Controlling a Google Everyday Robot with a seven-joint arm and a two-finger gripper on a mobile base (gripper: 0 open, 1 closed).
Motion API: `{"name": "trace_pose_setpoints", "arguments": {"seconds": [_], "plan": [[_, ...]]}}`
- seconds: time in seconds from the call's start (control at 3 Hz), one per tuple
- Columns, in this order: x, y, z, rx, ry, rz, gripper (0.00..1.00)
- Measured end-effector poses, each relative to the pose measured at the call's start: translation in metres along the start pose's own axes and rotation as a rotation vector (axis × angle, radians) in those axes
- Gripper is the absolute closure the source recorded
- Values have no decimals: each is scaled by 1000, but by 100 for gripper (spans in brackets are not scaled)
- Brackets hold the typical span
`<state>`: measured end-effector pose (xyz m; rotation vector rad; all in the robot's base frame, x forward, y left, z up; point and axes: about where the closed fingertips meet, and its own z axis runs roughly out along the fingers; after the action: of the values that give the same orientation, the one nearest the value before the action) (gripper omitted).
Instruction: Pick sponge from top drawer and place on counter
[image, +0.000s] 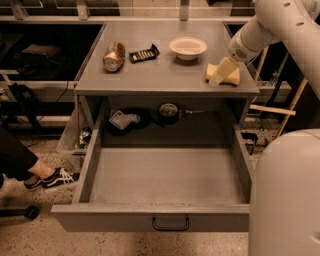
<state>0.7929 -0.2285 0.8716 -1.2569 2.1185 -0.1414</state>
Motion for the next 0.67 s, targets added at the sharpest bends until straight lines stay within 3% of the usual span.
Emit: {"name": "trace_pose_setpoints", "arguments": {"seconds": [0.33,0.67], "plan": [[19,-21,-59,138,22,49,0],[43,-39,-153,366,14,118,0]]}}
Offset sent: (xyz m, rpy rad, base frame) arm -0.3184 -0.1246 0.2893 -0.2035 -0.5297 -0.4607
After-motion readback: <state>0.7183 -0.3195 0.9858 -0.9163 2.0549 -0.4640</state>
